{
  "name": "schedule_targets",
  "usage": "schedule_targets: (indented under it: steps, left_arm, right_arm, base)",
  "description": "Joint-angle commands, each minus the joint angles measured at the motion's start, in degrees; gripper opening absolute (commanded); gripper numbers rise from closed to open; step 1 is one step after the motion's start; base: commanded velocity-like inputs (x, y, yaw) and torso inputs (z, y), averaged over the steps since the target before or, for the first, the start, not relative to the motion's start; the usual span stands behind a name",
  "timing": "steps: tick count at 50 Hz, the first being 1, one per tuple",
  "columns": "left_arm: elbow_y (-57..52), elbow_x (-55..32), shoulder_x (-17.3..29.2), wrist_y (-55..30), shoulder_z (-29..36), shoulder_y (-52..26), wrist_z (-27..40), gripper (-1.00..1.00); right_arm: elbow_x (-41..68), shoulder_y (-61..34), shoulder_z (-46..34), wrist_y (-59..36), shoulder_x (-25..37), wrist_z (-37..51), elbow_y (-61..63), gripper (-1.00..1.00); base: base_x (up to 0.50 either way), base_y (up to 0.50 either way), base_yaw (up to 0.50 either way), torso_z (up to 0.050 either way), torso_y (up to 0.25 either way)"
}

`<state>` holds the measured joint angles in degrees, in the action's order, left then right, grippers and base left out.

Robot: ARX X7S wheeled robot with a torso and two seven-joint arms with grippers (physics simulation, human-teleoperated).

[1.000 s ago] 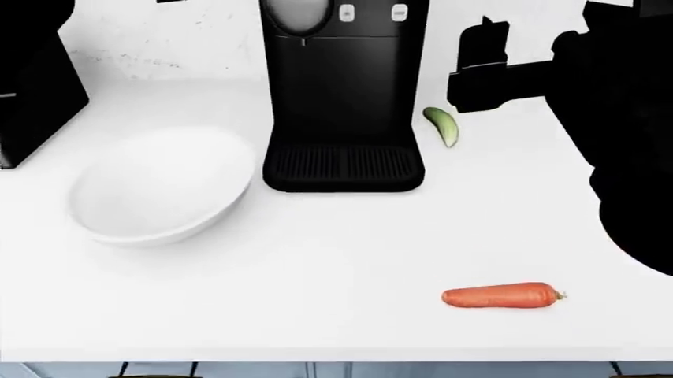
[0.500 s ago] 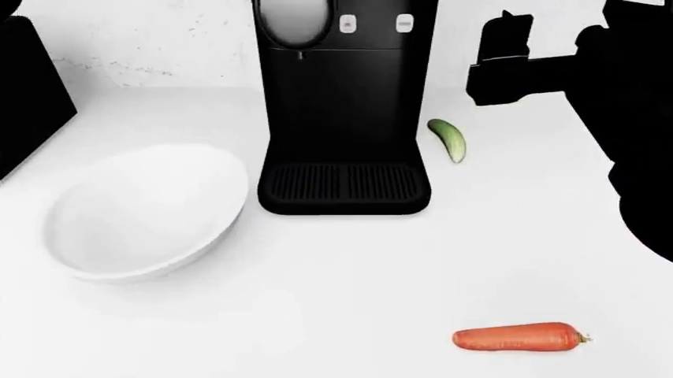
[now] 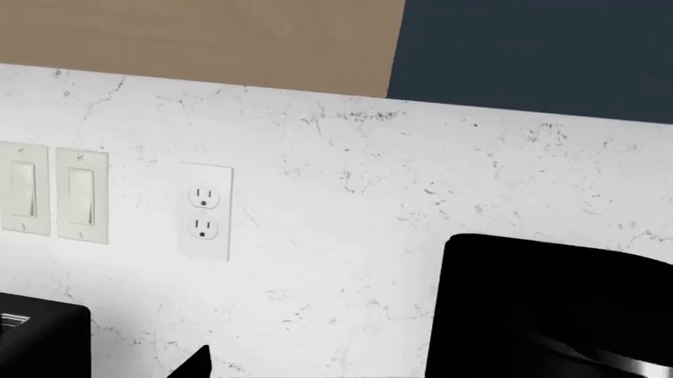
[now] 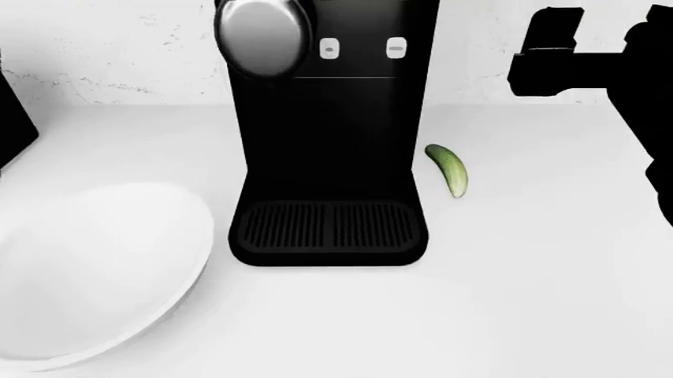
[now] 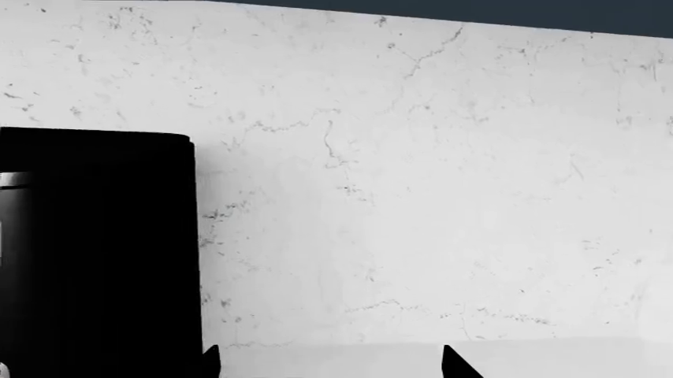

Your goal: Place the two vegetables and bowl onto the tray for setting up a vegetable dip station.

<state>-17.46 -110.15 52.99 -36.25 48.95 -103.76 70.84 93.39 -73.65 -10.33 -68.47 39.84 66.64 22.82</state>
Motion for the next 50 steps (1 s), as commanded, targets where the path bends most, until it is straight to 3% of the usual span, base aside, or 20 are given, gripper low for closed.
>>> schedule_targets:
  steps: [1,10,17,24,33,41,46,50]
  left_arm:
    - [-0.11,-0.33,-0.01,-0.13,-0.2,-0.26,0.17,1.0]
    - [0.06,-0.1,0.1,-0.09,-0.31,-0.17,0.05,1.0]
    - [-0.09,0.03,0.14,-0.08,-0.35,-0.05,0.04,1.0]
    - [-0.06,0.06,0.08,-0.19,-0.4,-0.18,0.07,1.0]
    - [-0.02,-0.13,-0.3,-0.34,-0.35,-0.39,0.49,1.0]
    - [-0.21,-0.16,0.12,-0.29,-0.56,-0.35,0.7,1.0]
    - [-0.14,-0.02,-0.02,-0.36,-0.47,-0.3,0.7,1.0]
    - [-0.1,0.06,-0.36,-0.48,-0.31,-0.3,0.8,1.0]
  right_arm:
    - [-1.52,1.4,-0.16,0.36,1.04,-0.95,-0.85,1.0]
    - [-1.13,3.07,-0.06,1.68,-0.12,-4.77,-1.29,1.0]
    - [2.2,2.95,-0.2,3.14,-1.71,1.25,-8.41,1.0]
    - [3.53,2.75,-3.55,0.38,-2.84,-1.76,-15.69,1.0]
    - [-5.37,5.31,-3.92,3.91,-2.22,-14.67,-15.96,1.0]
    - [-9.76,1.33,-5.33,4.96,-2.58,-21.19,-26.1,1.0]
    - [-12.58,3.26,-4.85,9.51,-3.19,-27.45,-28.72,1.0]
    - [-13.55,3.14,-7.64,7.49,-3.39,-29.99,-30.86,1.0]
  base:
    - [0.0,0.0,0.0,0.0,0.0]
    - [0.22,0.0,0.0,0.0,0.0]
    - [0.07,0.0,0.0,0.0,0.002]
    - [0.0,0.0,0.0,0.0,0.0]
    - [0.0,0.0,0.0,0.0,0.0]
    - [0.0,0.0,0.0,0.0,0.0]
    - [0.0,0.0,0.0,0.0,0.0]
    - [0.0,0.0,0.0,0.0,0.0]
